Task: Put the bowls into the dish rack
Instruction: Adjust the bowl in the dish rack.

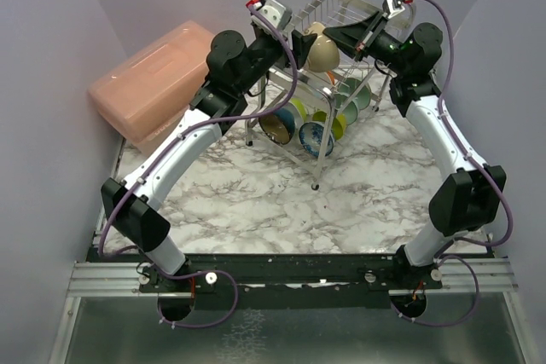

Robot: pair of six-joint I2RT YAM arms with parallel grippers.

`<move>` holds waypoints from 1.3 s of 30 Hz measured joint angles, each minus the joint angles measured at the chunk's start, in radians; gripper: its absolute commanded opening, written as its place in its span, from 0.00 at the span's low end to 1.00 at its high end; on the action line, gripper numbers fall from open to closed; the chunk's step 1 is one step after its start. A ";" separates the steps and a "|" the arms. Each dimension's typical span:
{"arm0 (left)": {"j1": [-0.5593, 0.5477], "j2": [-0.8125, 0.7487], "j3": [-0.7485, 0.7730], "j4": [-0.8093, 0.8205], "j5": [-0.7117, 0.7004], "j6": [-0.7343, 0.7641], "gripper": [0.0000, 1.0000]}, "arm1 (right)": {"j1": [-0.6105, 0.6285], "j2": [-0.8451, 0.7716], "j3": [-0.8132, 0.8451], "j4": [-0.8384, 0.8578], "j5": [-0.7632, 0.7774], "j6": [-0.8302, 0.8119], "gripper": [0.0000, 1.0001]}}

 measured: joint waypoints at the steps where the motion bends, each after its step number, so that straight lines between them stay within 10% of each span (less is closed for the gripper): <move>1: 0.000 0.007 0.009 0.000 0.005 -0.002 0.70 | 0.000 0.002 0.000 0.003 0.000 0.007 0.01; 31: 0.000 0.070 0.073 -0.048 0.036 -0.006 0.70 | -0.016 0.038 -0.032 0.149 -0.074 0.189 0.01; 39: 0.000 0.086 0.093 -0.050 0.050 -0.014 0.64 | -0.016 0.039 -0.035 0.158 -0.073 0.171 0.18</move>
